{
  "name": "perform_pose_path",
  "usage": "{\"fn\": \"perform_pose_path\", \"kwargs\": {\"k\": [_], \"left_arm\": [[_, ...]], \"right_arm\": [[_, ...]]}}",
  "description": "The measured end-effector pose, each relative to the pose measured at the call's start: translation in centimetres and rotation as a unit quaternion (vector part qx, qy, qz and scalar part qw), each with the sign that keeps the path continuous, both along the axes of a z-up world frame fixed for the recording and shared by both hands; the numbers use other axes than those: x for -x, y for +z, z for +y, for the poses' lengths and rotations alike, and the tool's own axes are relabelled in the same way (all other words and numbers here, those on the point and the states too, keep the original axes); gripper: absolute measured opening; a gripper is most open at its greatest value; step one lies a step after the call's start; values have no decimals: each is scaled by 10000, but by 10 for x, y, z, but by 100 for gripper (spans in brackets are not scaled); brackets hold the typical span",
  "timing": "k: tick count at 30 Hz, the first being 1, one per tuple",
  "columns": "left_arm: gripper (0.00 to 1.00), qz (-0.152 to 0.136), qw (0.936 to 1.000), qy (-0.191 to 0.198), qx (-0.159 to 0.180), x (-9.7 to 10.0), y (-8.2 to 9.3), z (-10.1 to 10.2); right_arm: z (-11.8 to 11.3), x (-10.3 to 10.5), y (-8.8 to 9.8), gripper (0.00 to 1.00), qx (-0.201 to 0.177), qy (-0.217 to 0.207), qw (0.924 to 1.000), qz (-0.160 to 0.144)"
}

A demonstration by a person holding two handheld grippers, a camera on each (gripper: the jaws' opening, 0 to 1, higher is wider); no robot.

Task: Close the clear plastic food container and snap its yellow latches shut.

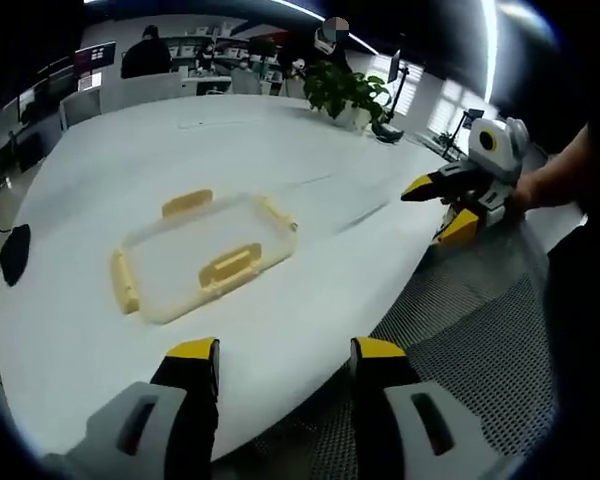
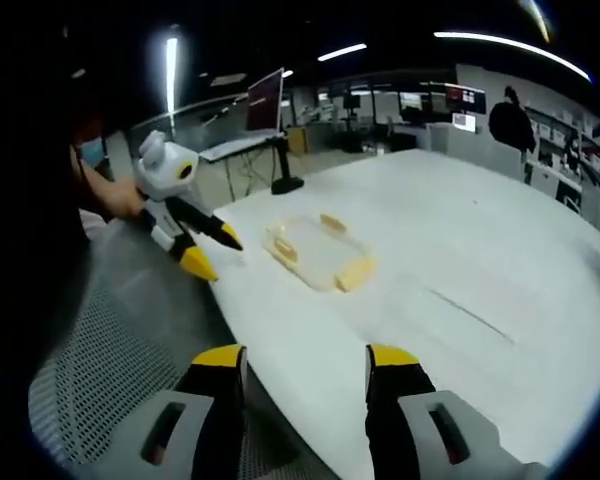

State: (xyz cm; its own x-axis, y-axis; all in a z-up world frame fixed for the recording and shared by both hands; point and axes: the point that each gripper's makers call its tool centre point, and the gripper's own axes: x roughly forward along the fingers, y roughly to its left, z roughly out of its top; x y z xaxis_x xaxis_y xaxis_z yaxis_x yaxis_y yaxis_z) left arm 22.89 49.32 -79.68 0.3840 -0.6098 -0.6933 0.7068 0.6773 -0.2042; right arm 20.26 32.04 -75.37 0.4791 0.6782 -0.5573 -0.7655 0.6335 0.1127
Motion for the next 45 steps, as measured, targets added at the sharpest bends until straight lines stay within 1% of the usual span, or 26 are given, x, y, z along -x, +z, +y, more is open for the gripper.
{"fn": "perform_pose_path", "kwargs": {"k": [1, 3, 6, 10, 14, 18, 24, 32, 36, 37, 38, 42, 45], "left_arm": [[52, -16, 10000, 14, 21, 0, 1, 0], [52, 75, 9999, 32, 59, 1, 1, 0], [52, 25, 10000, 9, 73, 0, 6, 0], [51, -48, 10000, 9, 50, -4, 8, 2], [51, -94, 9999, 16, 32, -8, 11, 4], [51, -157, 9999, -1, 5, -11, 11, 6], [51, -112, 9999, 23, 54, -11, 10, 6], [51, -186, 9998, 4, 110, -14, 10, 8], [51, -236, 9997, -67, -26, -16, 8, 12], [51, -433, 9985, -264, -218, -17, 8, 13], [50, -452, 9981, -314, -282, -16, 7, 13], [50, -368, 9989, -248, -153, -18, 8, 11], [50, -398, 9989, -240, -88, -21, 11, 9]], "right_arm": [[0, 0, 1, 47, -10, 4, 10000, -10], [1, 0, 1, 47, -14, 28, 10000, -4], [3, -1, 4, 47, 32, 68, 10000, -60], [8, -11, 14, 47, -87, -17, 9998, -150], [12, -18, 16, 47, -90, -18, 9998, -183], [16, -21, 21, 47, -205, -67, 9995, -223], [19, -20, 20, 47, -212, -80, 9995, -215], [25, -24, 23, 47, -305, -147, 9992, -221], [28, -28, 26, 46, -352, -156, 9989, -254], [28, -29, 27, 46, -362, -160, 9989, -253], [29, -30, 28, 46, -369, -163, 9989, -259], [30, -34, 30, 46, -395, -176, 9987, -281], [32, -37, 34, 46, -489, -241, 9981, -293]]}}
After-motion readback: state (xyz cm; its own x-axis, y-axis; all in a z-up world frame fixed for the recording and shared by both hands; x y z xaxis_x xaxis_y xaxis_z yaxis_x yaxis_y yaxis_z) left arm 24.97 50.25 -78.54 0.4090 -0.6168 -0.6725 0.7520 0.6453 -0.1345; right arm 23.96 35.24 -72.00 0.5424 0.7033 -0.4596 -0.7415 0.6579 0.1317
